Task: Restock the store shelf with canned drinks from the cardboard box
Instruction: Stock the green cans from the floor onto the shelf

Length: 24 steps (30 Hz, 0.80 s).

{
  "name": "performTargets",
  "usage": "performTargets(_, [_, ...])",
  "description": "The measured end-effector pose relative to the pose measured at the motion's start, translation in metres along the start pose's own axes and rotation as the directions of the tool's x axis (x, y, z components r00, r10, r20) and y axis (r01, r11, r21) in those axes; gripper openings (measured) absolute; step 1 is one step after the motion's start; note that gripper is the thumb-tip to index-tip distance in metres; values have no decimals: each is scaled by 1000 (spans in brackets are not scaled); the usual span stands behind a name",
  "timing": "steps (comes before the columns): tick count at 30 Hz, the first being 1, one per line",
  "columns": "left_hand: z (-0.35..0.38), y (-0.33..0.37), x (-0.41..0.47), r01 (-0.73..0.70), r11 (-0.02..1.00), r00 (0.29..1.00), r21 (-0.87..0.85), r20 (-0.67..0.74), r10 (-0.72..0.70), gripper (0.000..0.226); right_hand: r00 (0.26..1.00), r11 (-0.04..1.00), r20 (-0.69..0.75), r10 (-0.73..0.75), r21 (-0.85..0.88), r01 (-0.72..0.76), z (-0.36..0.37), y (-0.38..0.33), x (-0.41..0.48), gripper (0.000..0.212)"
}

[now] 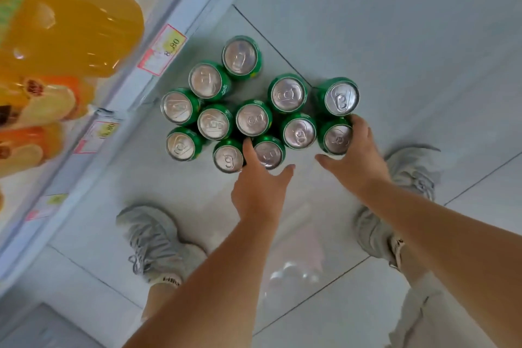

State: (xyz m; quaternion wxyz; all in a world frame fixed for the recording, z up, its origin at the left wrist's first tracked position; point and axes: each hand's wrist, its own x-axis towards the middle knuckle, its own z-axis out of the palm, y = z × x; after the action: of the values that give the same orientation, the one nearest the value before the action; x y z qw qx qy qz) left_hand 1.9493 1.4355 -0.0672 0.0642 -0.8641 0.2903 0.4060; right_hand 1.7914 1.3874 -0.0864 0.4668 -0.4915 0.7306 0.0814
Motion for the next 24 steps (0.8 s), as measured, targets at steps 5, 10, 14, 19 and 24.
performTargets(5, [-1, 4, 6, 30, 999, 999, -44, -12, -30, 75, 998, 998, -54, 26, -47, -28, -4, -7, -1, 70])
performTargets(10, [-58, 2, -39, -59, 992, 997, -112, 47, 64, 70, 996, 997, -67, 50, -46, -54, -55, -38, -56, 68])
performTargets(14, [-160, 15, -105, -226, 953, 971, -201, 33, 237, 65, 998, 999, -55, -31, 33, 33, -129, -93, -145, 68])
performTargets(19, [-337, 50, -207, -402, 863, 910, -307, -27, 414, 66, 966, 965, -72, -250, 60, 254, -242, -203, -272, 66])
performTargets(24, [-487, 68, -304, -566, 717, 818, -406, -168, 550, 64, 869, 867, -165, -466, 108, 486, -330, -302, -397, 65])
